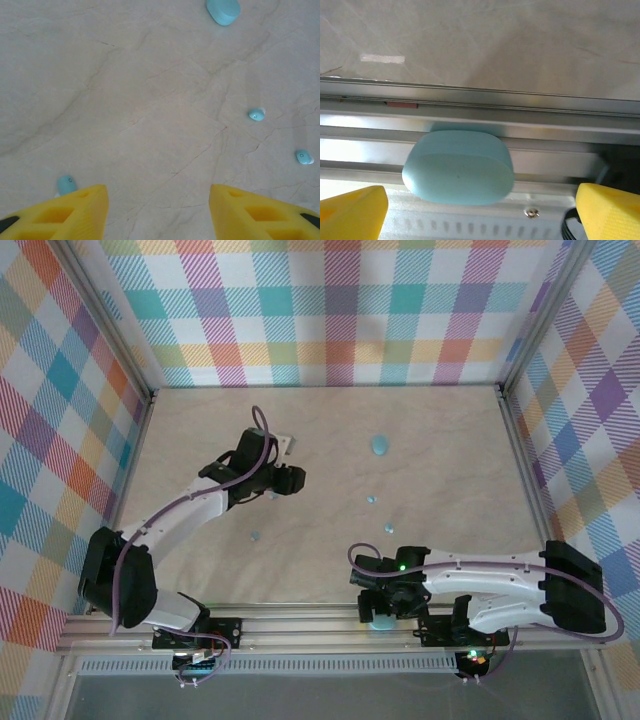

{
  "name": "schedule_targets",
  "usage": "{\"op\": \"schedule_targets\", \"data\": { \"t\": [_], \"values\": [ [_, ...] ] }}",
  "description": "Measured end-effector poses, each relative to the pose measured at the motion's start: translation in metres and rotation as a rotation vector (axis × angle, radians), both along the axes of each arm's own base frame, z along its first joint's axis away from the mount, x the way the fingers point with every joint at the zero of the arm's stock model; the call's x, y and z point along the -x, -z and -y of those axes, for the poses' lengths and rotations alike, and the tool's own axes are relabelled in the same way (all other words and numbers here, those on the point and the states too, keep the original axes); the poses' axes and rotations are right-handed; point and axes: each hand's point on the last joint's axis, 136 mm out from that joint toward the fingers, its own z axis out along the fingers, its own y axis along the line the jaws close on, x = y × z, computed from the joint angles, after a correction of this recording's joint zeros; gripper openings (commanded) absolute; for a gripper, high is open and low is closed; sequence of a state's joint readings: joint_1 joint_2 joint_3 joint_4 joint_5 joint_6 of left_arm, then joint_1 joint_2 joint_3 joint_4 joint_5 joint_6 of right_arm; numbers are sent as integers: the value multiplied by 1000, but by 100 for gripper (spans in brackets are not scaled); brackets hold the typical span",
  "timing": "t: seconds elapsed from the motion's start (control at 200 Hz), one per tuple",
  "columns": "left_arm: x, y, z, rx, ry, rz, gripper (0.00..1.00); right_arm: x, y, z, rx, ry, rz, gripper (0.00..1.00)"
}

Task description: Insert the wireless bluetooth earbuds into the charging case

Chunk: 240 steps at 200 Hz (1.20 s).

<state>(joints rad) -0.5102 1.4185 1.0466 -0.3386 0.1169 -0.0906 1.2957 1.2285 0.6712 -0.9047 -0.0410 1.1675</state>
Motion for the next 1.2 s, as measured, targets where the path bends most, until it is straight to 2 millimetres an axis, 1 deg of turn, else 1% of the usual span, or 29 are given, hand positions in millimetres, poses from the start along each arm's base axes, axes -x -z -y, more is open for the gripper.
{"op": "schedule_targets", "data": {
  "t": [0.09, 0.195, 0.315, 0.495, 0.595, 0.71, 0.785, 0.835, 0.895, 0.945, 1.015, 1.105, 1.2],
  "values": [
    [2, -8, -2, 6, -5, 23, 56, 3, 7, -7, -11, -2, -24, 96],
    [2, -17, -5, 10, -13, 47, 56, 4, 14, -17, -25, -7, -42, 93],
    [2, -20, -7, 7, -21, 59, 56, 5, 20, -23, -30, -18, -59, 85],
    [2, -19, -9, -2, -25, 55, 57, 7, 24, -22, -24, -33, -72, 66],
    [3, -17, -11, -12, -28, 48, 57, 8, 24, -20, -16, -40, -74, 58],
    [4, -16, -12, -20, -33, 45, 57, 7, 21, -17, 5, -62, -71, 54],
    [3, -15, -13, -25, -37, 46, 57, 3, 14, -16, 40, -100, -60, 54],
    [3, -15, -14, -29, -43, 47, 58, -4, 5, -22, 49, -133, -49, 53],
    [1, -15, -17, -31, -58, 47, 58, -14, -9, -35, 33, -182, -34, 53],
    [0, -14, -21, -28, -78, 37, 58, -26, -20, -46, 12, -220, -16, 53],
    [-2, -12, -29, -14, -117, 12, 58, -49, -33, -60, -19, -279, 8, 53],
    [-8, -8, -46, 19, -194, -22, 58, -80, -36, -69, -27, -371, 24, 53],
    [-9, 7, -65, 43, -273, -74, 58, -110, -26, -77, -6, -489, 13, 53]
  ]
}}
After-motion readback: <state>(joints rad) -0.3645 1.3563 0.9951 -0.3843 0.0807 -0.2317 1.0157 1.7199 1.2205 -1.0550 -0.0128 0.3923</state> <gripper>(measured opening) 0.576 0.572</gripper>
